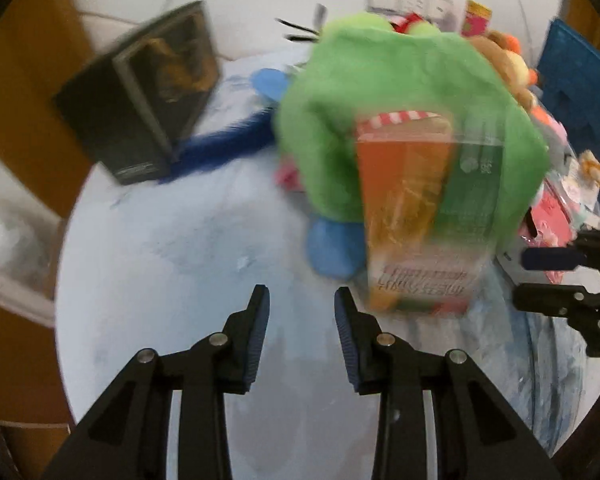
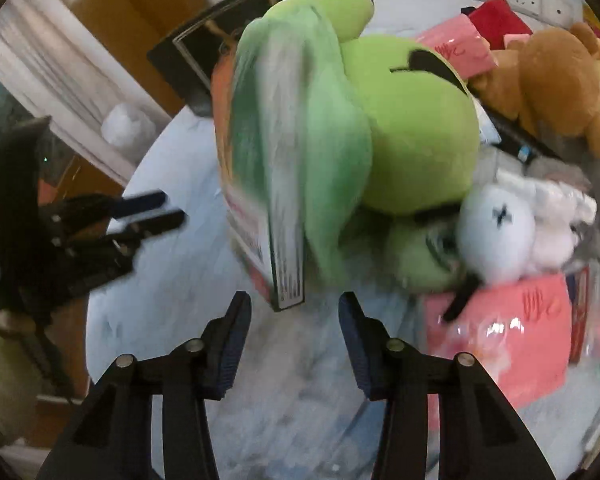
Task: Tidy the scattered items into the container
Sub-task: 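Reach both tools toward the green plush and boxed item in the pile, then grasp the green-and-white frog plush with the left tool while the right tool grasps another green plush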
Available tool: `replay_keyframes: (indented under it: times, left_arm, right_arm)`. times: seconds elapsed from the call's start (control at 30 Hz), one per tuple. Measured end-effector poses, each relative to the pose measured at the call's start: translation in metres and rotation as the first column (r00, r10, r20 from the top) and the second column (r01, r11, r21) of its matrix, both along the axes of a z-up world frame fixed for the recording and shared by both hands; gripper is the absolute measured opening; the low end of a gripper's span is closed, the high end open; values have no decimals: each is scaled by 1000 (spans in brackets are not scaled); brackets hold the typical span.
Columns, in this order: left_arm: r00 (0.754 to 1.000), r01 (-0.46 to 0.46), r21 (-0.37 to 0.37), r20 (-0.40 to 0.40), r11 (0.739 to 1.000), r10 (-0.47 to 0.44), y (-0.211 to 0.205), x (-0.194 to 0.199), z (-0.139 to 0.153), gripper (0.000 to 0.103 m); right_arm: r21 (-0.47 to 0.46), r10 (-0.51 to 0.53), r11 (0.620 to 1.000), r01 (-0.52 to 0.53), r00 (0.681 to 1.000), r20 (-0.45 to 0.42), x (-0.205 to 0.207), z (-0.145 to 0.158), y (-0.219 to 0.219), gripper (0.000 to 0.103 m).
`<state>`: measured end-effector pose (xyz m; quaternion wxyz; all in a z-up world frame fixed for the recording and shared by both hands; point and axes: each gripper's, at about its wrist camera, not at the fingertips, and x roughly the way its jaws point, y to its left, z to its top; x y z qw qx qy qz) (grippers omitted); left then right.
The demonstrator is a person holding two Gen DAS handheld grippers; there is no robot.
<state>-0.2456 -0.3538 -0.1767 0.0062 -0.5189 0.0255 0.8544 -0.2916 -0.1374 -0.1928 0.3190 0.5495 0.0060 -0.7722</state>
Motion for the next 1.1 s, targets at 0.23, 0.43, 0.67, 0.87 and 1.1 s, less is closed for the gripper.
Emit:
replay_keyframes:
  times: [0.23,0.43,0.67,0.87,1.1]
  left_arm:
    - [991,-41,31,-125,999,44,5,-14,49,80]
    - [984,-53,60,-165,997,62,23,-77,66,80]
    - [986,-30,48,-162,998,37,49,-148,65,80]
    - [999,-2,-3,-45,1000,2,62,-193,24,80]
    - [999,-19,7,-43,1000,20,43,-135,5,80]
  right_arm:
    - [-31,-181,983,178,974,-134,-8,57,37,48]
    - [-15,-299,953,302,935,-191,-30,76,44,48]
    - [4,-344,937,350,922,-179,-74,70,36,48]
    - [24,-356,932,361,927,-118,-115,35,26,48]
    - [8,-214,977,215,976,-48,-95,11,-1,48]
